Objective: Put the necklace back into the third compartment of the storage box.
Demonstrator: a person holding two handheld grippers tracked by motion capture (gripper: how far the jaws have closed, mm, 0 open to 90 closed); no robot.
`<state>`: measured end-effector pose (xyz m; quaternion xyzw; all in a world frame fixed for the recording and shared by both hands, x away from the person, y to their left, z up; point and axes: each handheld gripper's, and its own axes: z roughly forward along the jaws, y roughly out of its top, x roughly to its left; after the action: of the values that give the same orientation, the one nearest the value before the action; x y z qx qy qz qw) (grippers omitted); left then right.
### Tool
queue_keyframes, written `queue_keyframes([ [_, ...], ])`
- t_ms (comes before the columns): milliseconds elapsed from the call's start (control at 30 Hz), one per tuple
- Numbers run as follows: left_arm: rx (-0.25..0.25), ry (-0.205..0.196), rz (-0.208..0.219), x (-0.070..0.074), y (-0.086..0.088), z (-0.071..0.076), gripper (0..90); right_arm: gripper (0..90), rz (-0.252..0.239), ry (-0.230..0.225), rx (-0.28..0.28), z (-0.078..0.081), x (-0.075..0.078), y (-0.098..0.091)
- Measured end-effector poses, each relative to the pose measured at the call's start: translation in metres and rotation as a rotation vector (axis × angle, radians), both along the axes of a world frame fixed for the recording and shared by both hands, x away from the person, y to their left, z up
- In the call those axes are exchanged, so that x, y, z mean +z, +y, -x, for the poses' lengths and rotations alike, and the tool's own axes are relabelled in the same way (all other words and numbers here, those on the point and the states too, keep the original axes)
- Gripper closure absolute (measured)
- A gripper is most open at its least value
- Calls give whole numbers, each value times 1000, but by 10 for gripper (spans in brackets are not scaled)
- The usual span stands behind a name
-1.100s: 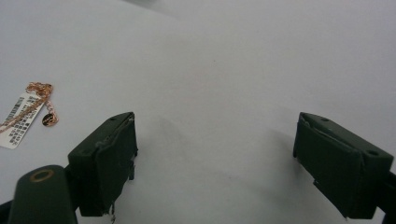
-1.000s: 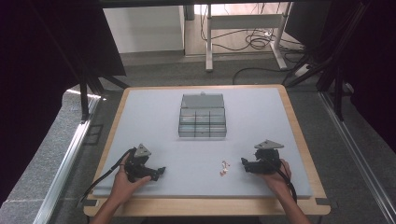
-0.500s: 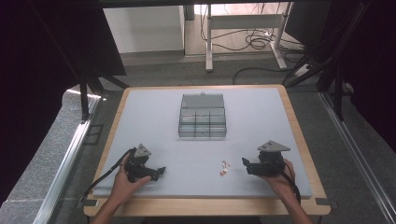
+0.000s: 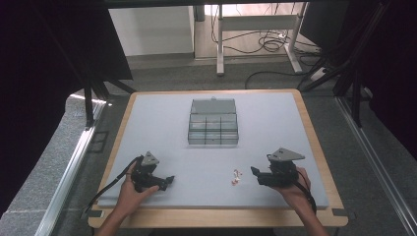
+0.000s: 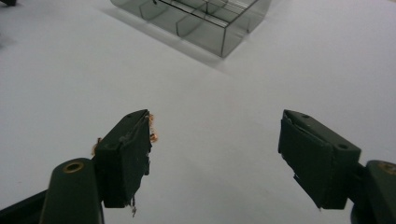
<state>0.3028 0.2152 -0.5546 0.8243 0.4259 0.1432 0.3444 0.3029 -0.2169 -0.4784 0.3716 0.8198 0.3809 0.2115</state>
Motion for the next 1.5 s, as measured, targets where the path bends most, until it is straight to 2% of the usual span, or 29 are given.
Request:
queue_keyframes([
  [133, 0, 0, 0, 0, 0, 0, 0, 291, -19, 11, 39, 3, 5, 5],
  [300, 0, 0, 0, 0, 0, 0, 0, 308, -18, 19, 68, 6, 7, 11],
  [667, 0, 0, -1, 0, 0, 0, 0, 361, -36, -8, 108, 11, 13, 25],
  [933, 0, 0, -1, 0, 0, 0, 0, 388, -23, 26, 175, 16, 8, 42],
  [1500, 1, 0, 0, 0, 0, 0, 0, 451, 19, 98, 230, 15, -7, 63],
])
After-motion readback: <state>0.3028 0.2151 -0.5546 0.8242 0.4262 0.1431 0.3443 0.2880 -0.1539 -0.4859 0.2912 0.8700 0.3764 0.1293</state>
